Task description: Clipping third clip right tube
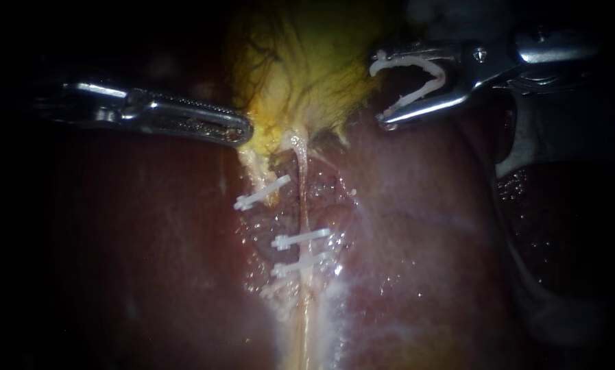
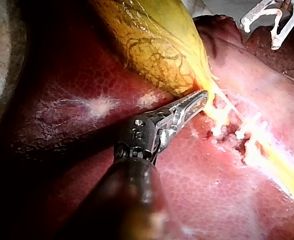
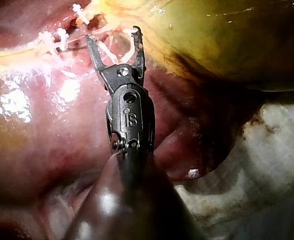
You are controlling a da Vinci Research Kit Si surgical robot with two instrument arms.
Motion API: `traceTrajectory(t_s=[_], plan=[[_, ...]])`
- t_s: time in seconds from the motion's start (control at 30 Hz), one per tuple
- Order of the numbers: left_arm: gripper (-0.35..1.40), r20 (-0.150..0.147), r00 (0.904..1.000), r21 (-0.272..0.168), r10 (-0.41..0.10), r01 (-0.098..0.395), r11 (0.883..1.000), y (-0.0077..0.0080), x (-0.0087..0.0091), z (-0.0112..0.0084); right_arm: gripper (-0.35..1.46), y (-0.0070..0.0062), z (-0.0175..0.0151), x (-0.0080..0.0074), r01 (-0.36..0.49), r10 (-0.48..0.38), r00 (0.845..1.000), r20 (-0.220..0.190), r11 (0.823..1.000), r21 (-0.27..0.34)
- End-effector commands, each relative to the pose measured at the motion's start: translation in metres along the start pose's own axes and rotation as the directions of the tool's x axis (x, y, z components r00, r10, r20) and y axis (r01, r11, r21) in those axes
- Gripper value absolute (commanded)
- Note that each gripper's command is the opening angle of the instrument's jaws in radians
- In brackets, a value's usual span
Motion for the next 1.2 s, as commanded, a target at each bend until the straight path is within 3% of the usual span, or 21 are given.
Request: traceTrajectory(t_s=[0.03, 0.27, 0.5, 0.7, 1.0, 1.2], plan=[[-0.35, 0.000, 1.0000, 0.000, 0.000, 0.000, 1.000, 0.0000, 0.0000, 0.0000, 0.60, 0.0000, 0.0000, 0.0000, 0.000, 0.000, 1.000, 0.000, 1.000, 0.000], [-0.35, -0.003, 1.0000, 0.014, -0.003, 0.003, 1.000, 0.0002, -0.0007, -0.0013, 0.60, 0.0000, 0.0000, 0.0000, 0.000, 0.000, 1.000, 0.000, 1.000, 0.000], [-0.35, 0.000, 0.9999, -0.019, -0.016, 0.016, 1.000, 0.0005, -0.0029, -0.0056, 0.60, 0.0000, 0.0000, 0.0000, 0.000, 0.000, 1.000, 0.000, 1.000, 0.000], [-0.35, 0.022, 0.9996, -0.045, -0.018, 0.019, 0.999, 0.0009, -0.0048, -0.0087, 0.60, 0.0000, 0.0000, 0.0001, 0.000, 0.000, 1.000, 0.000, 1.000, 0.003], [-0.35, 0.028, 0.9995, -0.052, -0.012, 0.014, 0.999, 0.0005, -0.0053, -0.0095, 0.60, -0.0002, 0.0002, 0.0000, 0.001, -0.001, 1.000, -0.003, 1.000, 0.024], [-0.35, 0.029, 0.9995, -0.055, -0.015, 0.016, 0.998, -0.0001, -0.0056, -0.0096, 0.58, -0.0013, 0.0013, 0.0002, -0.018, 0.020, 1.000, -0.014, 0.992, 0.126]])
